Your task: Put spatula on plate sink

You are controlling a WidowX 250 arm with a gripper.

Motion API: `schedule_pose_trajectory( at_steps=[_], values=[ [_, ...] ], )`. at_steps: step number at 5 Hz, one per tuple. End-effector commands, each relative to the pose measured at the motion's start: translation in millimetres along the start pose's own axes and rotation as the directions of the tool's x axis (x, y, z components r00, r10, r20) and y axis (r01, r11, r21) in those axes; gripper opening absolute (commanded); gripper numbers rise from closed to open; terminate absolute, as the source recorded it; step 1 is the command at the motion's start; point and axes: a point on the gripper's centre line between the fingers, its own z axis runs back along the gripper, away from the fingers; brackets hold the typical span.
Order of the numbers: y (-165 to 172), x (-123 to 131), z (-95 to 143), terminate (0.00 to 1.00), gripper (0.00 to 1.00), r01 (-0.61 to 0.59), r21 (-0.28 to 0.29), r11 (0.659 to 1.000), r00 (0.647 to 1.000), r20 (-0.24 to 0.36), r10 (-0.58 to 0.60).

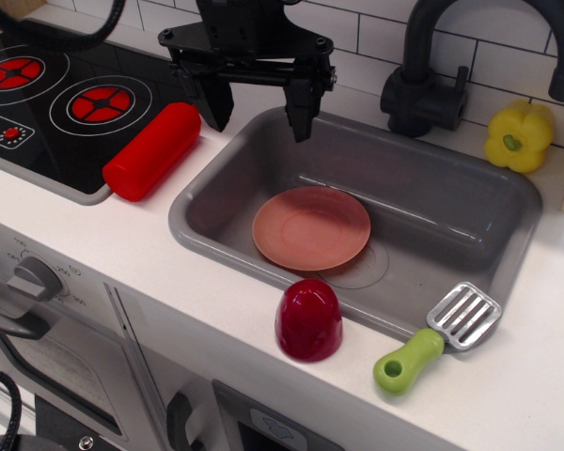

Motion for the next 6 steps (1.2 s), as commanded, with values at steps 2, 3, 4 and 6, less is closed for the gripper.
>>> schedule_pose_trajectory(
  at_steps=[2, 3, 4, 6],
  values=[
    [-31, -14, 5, 0.00, 1.00, 0.039, -0.023, 0.999, 0.999, 0.026, -0.038],
    [-61, -30, 0, 0.00, 1.00, 0.101, -0.030, 0.994, 0.995, 0.022, -0.101],
    [-84, -55, 5, 0.00, 1.00, 0.173, -0.070, 0.982, 0.985, -0.006, -0.174],
    [-107, -101, -7, 0.00, 1.00, 0.259, -0.082, 0.962, 0.962, -0.064, -0.265]
  ],
)
